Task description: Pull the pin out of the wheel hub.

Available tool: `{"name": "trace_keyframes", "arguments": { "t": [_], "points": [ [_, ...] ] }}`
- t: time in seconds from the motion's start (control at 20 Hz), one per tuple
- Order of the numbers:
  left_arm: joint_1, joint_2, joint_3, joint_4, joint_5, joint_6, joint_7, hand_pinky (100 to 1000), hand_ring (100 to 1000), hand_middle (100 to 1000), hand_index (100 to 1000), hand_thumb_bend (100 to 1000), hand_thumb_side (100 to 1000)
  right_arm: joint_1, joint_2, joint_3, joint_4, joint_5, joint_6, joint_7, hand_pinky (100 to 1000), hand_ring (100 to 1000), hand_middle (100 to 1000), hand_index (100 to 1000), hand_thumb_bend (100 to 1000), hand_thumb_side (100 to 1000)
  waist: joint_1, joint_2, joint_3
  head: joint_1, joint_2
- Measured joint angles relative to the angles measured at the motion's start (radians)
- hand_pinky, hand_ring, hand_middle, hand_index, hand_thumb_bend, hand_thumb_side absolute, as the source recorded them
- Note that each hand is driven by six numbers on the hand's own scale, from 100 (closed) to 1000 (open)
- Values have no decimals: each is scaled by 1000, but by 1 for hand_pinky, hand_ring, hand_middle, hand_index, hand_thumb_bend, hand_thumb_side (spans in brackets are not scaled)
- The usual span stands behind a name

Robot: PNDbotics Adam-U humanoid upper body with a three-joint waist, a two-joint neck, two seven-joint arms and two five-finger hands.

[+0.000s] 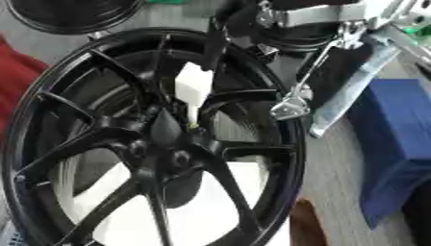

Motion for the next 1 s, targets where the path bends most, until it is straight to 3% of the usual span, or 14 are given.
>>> {"name": "trace_keyframes", "arguments": {
  "t": [0.25, 0.45, 1.0],
  "points": [
    [-4, 0, 0, 0, 0, 0, 0, 757, 610, 583, 721, 300, 675, -50, 28, 23, 0, 20, 5, 16, 871, 786, 717, 798, 405, 259, -9, 17, 19, -11, -11],
    [-5, 0, 0, 0, 0, 0, 0, 757, 610, 583, 721, 299, 676, -73, 43, 33, 0, 35, 17, 26, 869, 789, 721, 801, 437, 226, -10, 22, 24, -13, -13],
    [-8, 0, 0, 0, 0, 0, 0, 758, 610, 583, 721, 295, 680, -103, 68, 36, 0, 86, 38, 6, 869, 795, 727, 803, 420, 143, -18, 44, 41, -21, -31]
  ]
}}
